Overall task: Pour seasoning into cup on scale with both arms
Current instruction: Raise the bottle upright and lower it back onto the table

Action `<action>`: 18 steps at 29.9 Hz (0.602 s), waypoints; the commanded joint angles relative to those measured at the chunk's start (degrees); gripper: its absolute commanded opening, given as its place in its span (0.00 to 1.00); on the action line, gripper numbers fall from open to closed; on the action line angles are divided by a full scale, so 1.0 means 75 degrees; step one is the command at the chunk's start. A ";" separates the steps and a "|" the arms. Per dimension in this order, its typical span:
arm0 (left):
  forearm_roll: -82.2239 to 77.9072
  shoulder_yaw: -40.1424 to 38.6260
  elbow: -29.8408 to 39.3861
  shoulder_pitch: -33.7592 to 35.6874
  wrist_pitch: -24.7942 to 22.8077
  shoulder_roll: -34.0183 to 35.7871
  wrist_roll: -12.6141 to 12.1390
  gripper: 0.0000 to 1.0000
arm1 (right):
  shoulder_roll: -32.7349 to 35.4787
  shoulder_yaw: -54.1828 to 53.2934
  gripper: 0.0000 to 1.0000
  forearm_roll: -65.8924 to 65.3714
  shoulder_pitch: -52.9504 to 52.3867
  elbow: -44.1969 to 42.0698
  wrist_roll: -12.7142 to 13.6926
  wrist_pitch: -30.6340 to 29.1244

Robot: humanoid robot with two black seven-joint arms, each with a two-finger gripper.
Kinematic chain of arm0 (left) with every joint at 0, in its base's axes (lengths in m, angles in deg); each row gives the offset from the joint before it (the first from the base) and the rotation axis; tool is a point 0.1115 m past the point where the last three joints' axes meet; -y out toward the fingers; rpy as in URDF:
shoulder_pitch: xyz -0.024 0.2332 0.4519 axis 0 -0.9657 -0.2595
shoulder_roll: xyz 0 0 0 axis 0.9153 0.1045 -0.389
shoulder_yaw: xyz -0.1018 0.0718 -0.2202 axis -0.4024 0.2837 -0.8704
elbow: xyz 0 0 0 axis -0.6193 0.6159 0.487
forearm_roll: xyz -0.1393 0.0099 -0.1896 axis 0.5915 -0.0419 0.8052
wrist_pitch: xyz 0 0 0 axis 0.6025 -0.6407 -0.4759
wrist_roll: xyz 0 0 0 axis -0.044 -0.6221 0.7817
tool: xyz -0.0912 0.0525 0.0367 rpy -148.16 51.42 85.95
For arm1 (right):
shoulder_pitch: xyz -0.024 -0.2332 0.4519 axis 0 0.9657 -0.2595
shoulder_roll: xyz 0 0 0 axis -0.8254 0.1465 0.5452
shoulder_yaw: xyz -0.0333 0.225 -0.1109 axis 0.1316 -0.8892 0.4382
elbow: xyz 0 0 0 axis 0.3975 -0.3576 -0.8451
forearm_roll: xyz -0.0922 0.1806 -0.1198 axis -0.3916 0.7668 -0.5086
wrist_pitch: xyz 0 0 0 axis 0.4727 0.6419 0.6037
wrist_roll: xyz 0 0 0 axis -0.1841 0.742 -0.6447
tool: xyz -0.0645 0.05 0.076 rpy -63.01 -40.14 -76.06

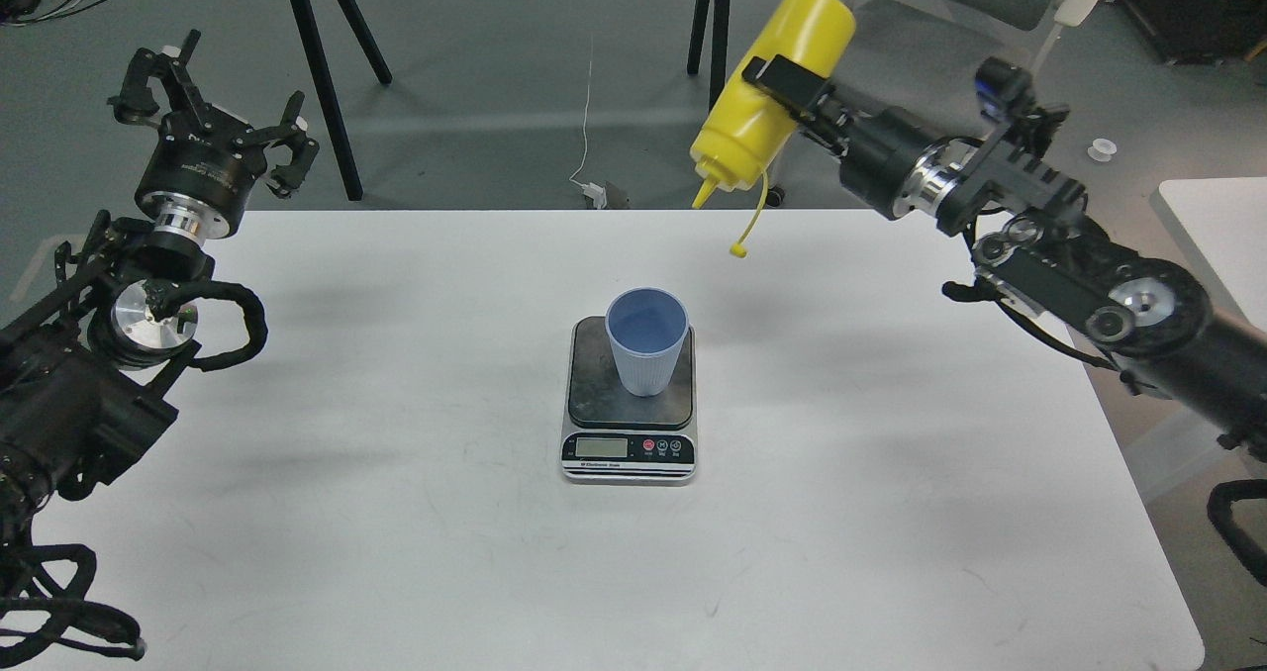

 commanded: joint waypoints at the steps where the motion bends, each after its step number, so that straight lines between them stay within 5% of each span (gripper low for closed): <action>1: 0.0000 -0.0002 0.0010 0.0017 0.0000 -0.0030 0.0011 0.99 | 0.0506 -0.0114 0.40 0.2280 0.0308 -0.0068 0.0068 -0.0939; 11: -0.0012 0.0010 0.0010 0.0017 0.0000 0.0017 0.0011 0.99 | 0.0660 -0.0184 0.40 0.6982 0.2007 -0.0056 0.0197 -0.2617; 18: -0.0012 0.0022 0.0010 0.0017 0.0000 -0.0030 0.0011 1.00 | 0.0076 -0.0511 0.41 0.8485 0.3389 -0.0021 0.0197 -0.2660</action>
